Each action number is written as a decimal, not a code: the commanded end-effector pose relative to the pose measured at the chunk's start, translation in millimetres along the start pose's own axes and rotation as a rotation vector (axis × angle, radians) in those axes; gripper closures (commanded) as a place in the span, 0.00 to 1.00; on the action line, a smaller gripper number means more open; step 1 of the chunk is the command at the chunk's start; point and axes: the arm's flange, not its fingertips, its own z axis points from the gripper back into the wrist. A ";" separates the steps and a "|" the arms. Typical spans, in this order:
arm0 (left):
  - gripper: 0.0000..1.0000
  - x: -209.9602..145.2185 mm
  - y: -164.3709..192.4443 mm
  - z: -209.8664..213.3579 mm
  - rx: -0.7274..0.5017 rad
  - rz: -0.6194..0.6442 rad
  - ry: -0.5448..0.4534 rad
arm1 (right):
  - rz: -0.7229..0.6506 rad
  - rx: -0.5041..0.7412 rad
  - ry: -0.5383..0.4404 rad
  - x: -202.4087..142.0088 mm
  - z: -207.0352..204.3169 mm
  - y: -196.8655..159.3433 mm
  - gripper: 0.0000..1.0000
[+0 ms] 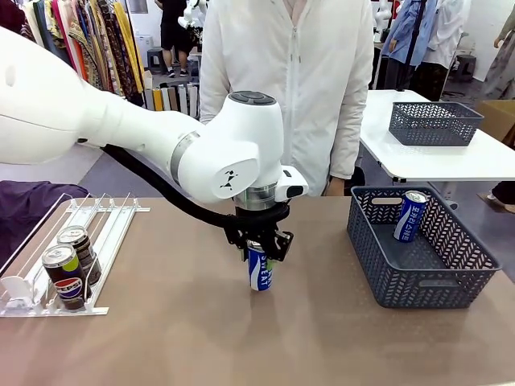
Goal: Retrieve and store the cans from the dispenser.
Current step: Pick up the last remaining can from one row of the Automatic Can Dispenser and place it in the middle of the table.
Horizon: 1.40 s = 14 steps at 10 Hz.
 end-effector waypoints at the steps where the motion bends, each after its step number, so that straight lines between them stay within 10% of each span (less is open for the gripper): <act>1: 1.00 6.1 -2.6 2.4 0.020 0.024 0.001 | -0.003 0.013 -0.011 2.8 0.7 3.4 0.00; 2: 1.00 5.8 -2.9 2.3 0.021 0.021 0.002 | -0.003 0.013 -0.011 2.8 0.7 3.4 0.00; 4: 0.02 6.3 -2.5 2.4 0.028 0.016 0.001 | -0.003 0.013 -0.011 2.8 0.7 3.4 0.00; 10: 0.00 -26.1 13.9 60.2 -0.029 0.035 -0.114 | -0.003 0.013 -0.011 2.8 0.7 3.4 0.00; 14: 0.00 -110.8 123.5 169.8 -0.366 0.013 -0.235 | -0.003 0.013 -0.011 2.8 0.7 3.4 0.00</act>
